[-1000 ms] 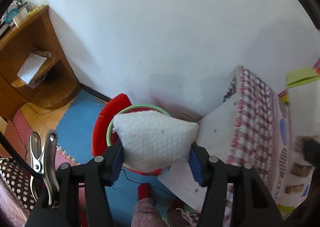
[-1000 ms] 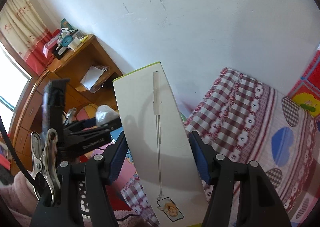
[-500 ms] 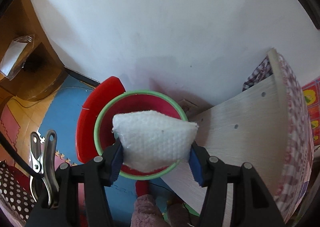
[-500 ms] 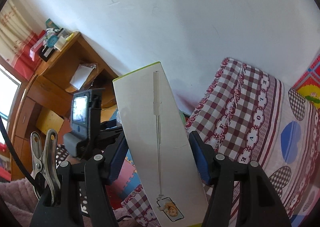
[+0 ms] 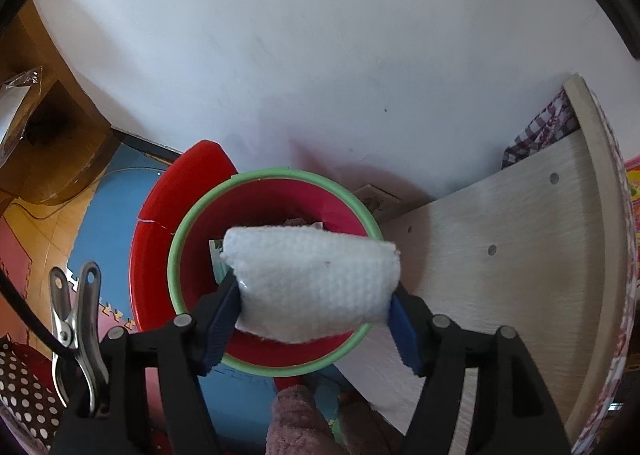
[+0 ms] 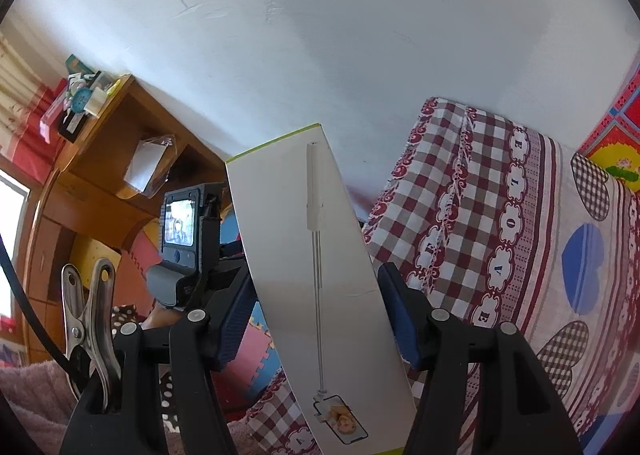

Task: Collect trash
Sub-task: 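Open the left gripper over the red bucket to drop the bubble wrap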

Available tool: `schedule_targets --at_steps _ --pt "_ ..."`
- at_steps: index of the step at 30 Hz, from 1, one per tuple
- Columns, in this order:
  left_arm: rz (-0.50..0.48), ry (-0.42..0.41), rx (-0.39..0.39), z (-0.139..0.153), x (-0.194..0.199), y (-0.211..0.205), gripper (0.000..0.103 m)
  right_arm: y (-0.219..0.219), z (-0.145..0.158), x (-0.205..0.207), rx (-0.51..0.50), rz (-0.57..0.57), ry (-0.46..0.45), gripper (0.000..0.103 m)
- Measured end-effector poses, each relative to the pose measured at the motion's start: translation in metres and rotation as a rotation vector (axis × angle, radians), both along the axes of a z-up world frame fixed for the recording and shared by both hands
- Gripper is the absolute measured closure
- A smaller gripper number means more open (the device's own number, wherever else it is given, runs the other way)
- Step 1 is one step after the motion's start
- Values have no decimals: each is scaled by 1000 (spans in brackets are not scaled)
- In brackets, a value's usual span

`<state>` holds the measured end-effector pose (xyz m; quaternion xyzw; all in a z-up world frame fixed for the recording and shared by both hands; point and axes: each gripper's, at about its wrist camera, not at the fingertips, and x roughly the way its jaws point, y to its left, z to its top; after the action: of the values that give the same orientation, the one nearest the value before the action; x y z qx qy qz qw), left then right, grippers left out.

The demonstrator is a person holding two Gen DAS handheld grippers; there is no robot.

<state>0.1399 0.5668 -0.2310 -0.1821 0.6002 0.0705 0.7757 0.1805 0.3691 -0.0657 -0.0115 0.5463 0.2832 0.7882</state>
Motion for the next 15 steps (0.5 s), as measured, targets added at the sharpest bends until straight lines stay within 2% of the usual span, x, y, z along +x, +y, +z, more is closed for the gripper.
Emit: schedule_targets --at_steps 7,15 --pt "-1 -4 -15 0 0 1 23 -1 -2 3 -4 -3 9 41" --pt "-4 -4 0 1 -1 -1 20 3 -6 1 2 2 17 41"
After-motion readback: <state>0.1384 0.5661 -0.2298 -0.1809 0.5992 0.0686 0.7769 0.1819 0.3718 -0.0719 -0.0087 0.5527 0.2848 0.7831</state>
